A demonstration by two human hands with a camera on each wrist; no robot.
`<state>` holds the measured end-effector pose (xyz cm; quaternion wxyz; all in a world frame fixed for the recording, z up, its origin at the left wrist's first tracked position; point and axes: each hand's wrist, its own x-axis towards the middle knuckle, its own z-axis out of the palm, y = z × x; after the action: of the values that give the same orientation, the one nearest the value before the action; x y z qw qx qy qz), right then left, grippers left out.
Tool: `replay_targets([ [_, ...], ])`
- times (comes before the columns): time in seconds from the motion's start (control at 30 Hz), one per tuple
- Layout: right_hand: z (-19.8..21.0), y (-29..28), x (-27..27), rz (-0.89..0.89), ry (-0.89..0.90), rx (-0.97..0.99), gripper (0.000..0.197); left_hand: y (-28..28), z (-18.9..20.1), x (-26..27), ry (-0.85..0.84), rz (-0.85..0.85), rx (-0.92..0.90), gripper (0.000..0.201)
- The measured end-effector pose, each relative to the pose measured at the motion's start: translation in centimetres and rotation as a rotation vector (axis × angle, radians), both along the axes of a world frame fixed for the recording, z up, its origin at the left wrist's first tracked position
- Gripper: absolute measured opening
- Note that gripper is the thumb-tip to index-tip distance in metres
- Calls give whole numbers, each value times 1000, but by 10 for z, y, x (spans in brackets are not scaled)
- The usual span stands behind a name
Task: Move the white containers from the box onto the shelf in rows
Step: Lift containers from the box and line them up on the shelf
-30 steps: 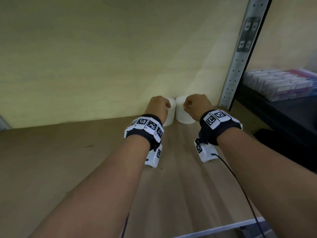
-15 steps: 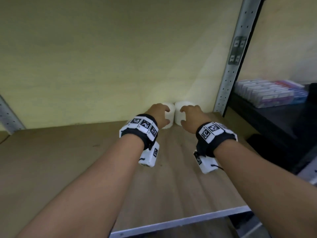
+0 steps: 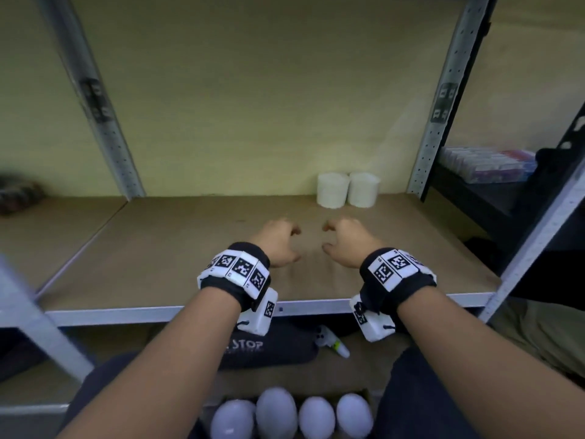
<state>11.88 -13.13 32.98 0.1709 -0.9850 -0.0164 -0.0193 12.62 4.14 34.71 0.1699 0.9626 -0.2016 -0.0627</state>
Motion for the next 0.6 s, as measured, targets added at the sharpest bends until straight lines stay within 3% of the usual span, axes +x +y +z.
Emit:
replay_targets([
  [0.33,-48,59,-93,116,44,58,36,63,-47,-92,11,65,-30,45],
  [0.47,-78,75,-109,145,8,103,23,75,-84,-107,86,94,-36,36],
  [0.6,-121,88,-110,172,106,130,23,84,-131,-109,195,127,-3,37],
])
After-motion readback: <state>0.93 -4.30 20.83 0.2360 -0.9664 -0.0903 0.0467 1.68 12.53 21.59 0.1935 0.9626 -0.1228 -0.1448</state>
